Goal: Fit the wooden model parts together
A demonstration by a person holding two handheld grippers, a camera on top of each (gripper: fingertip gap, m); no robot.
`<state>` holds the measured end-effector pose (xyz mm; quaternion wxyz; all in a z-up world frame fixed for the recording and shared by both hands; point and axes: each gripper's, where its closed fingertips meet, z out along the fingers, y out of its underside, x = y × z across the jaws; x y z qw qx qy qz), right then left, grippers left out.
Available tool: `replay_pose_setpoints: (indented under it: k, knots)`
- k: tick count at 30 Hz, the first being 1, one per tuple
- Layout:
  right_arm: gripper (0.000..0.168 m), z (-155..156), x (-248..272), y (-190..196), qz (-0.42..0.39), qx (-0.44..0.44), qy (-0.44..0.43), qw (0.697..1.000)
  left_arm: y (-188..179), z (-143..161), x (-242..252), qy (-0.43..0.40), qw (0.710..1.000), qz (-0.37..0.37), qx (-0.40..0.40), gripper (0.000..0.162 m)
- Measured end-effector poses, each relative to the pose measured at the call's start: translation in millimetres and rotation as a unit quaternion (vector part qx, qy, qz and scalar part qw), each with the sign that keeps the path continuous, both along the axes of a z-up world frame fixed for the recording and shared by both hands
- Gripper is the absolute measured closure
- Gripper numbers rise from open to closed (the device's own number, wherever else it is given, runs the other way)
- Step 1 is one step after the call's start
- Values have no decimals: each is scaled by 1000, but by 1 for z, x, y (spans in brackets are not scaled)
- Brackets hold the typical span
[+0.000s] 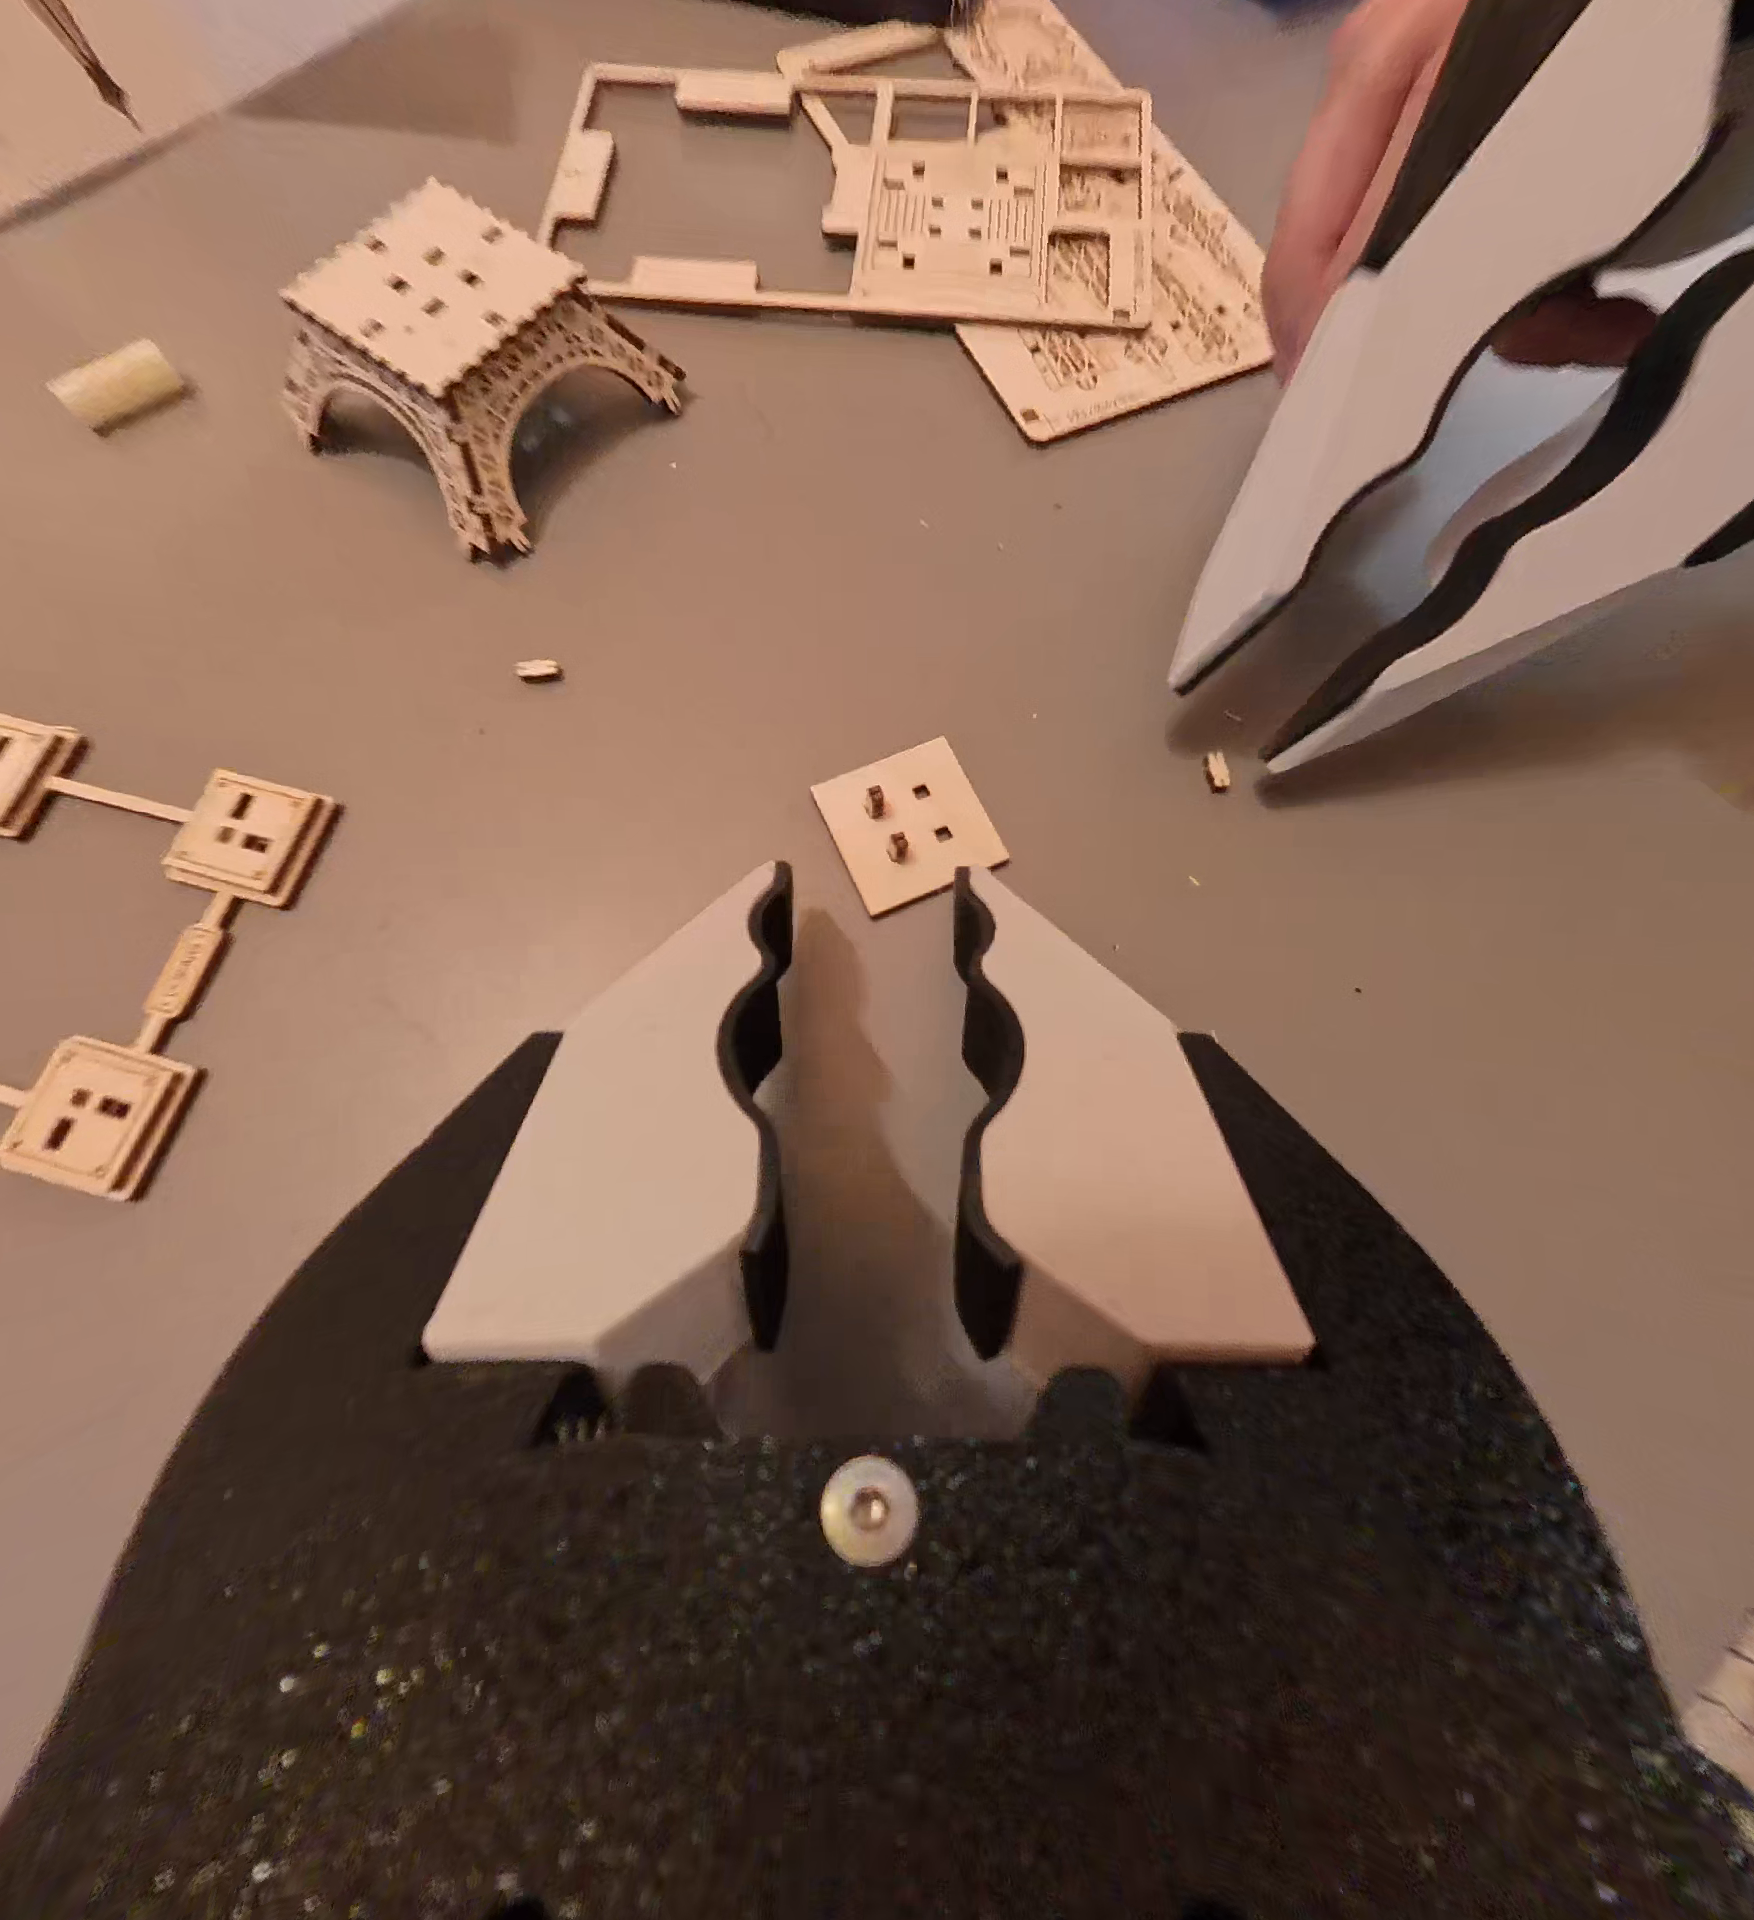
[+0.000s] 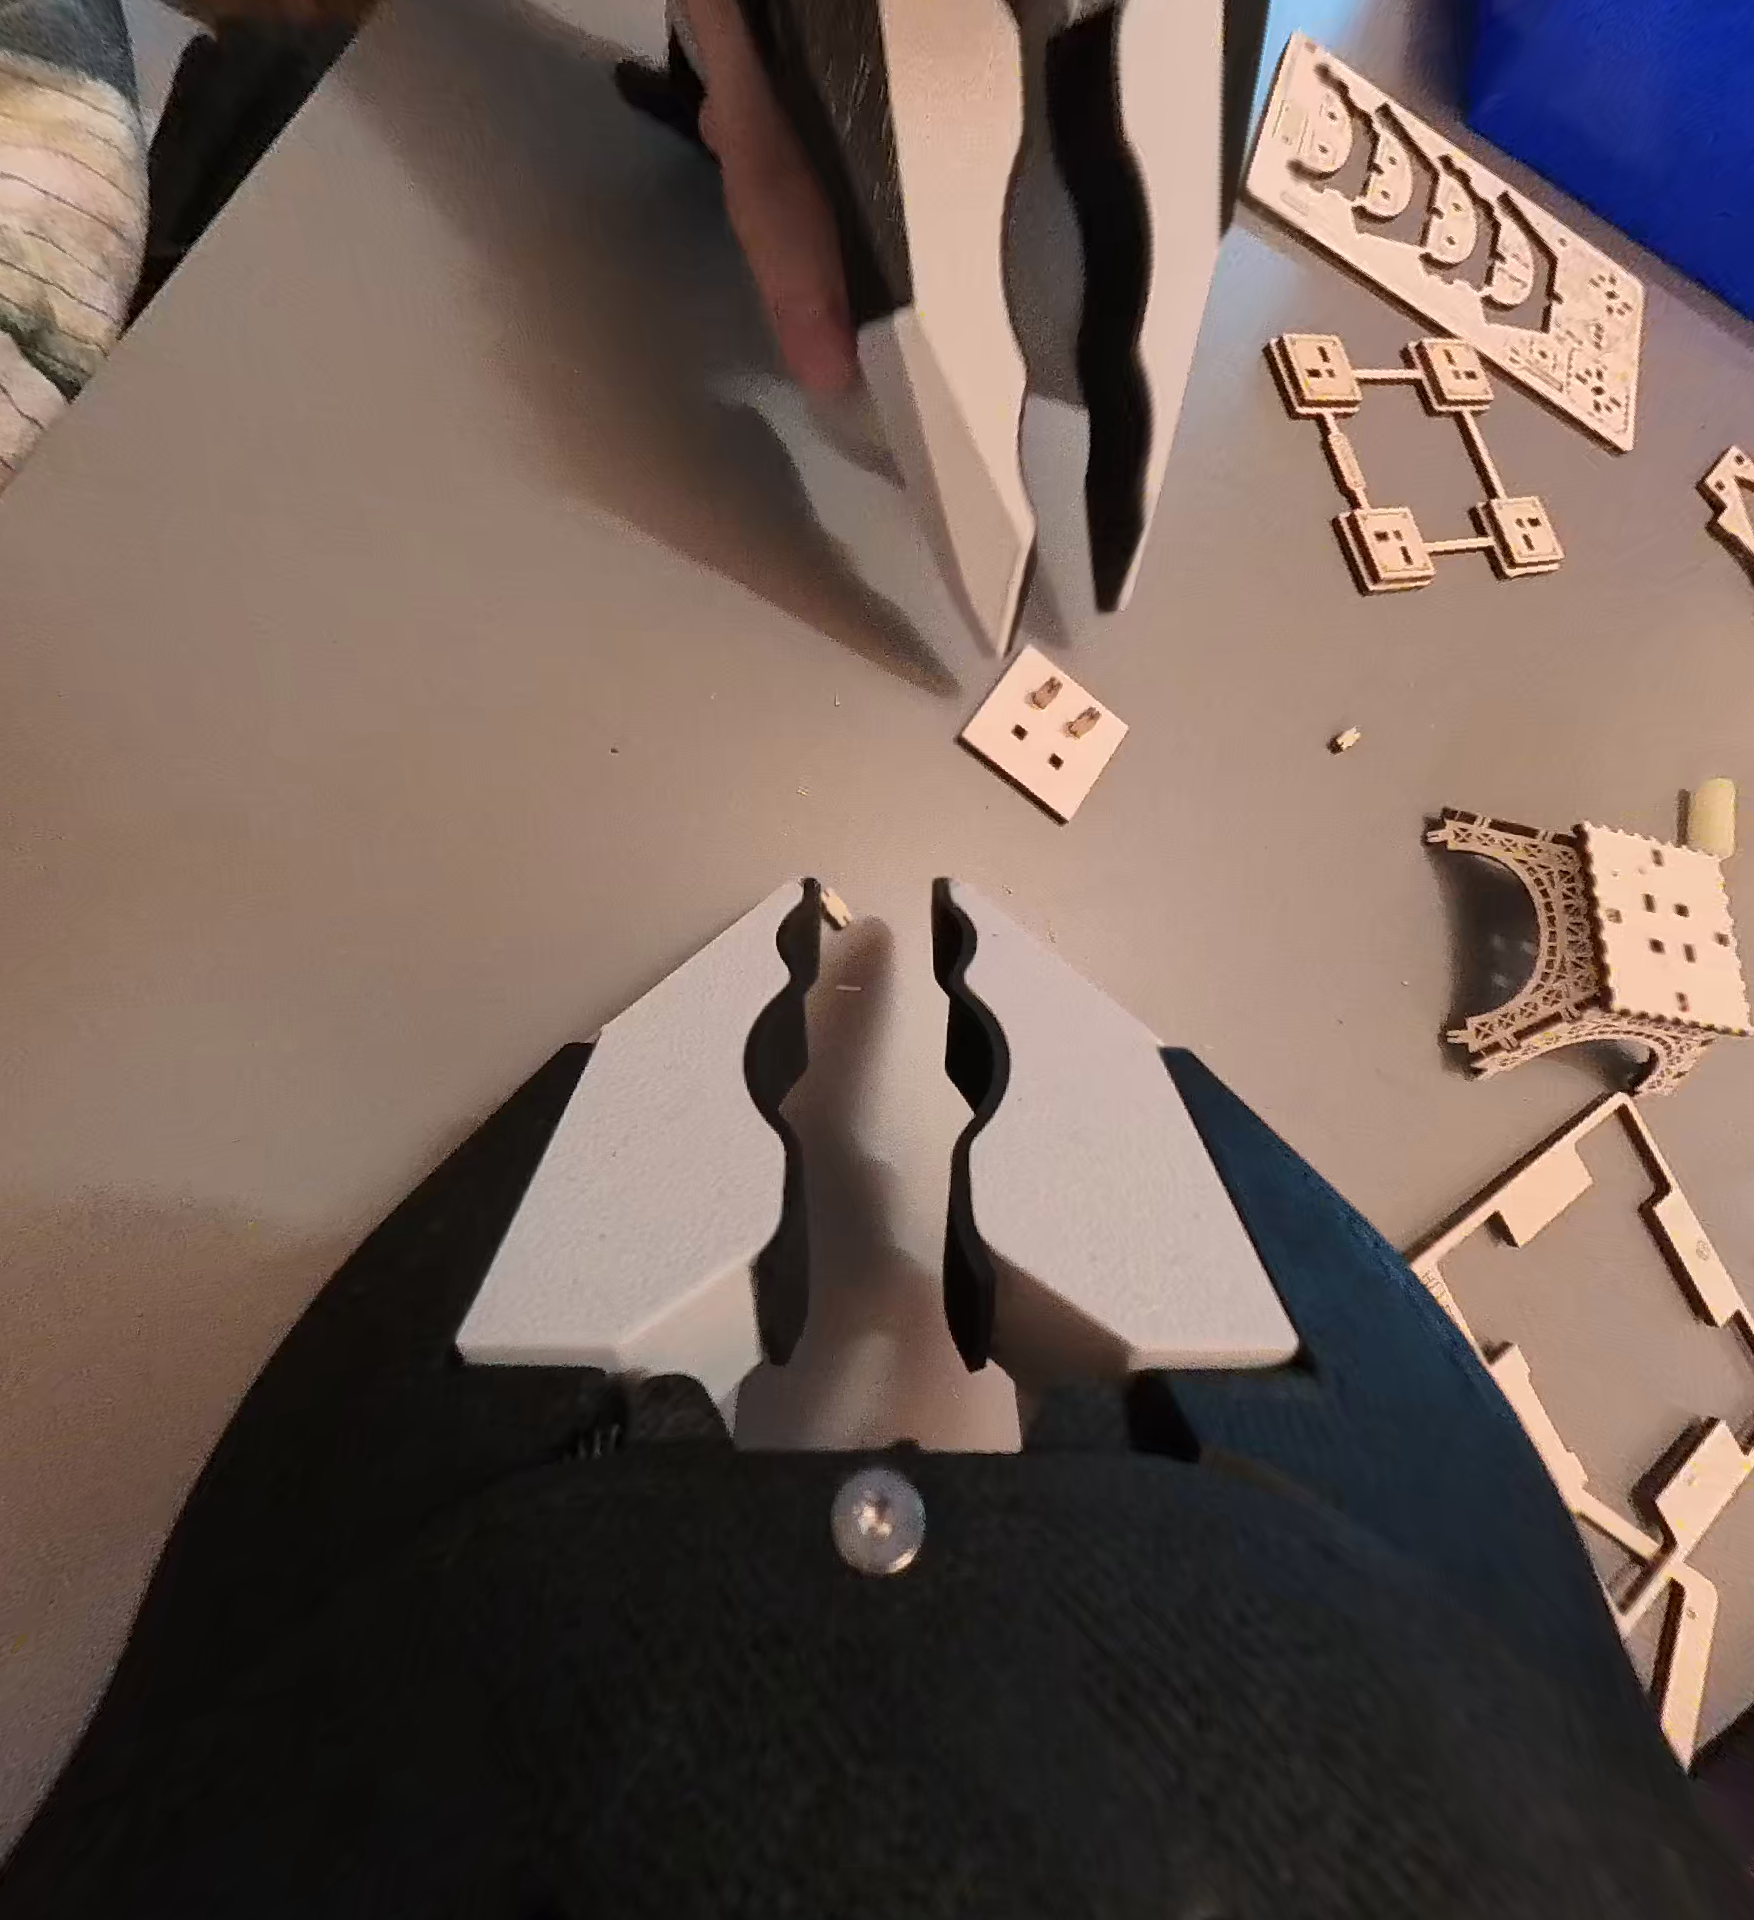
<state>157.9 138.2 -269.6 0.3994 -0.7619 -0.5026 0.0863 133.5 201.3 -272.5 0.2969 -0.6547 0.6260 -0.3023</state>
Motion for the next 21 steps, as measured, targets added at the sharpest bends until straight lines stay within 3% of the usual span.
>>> replay_pose_setpoints:
  k: [7, 21]
  knots:
    - [158, -12, -2, 0, 5, -18, -17, 1000, -2, 8, -20, -42, 997, 2, -62, 135]
    - [162, -12, -2, 1, -2, -23, 6, 1000, -14, 14, -21, -45, 996, -22, -72, 136]
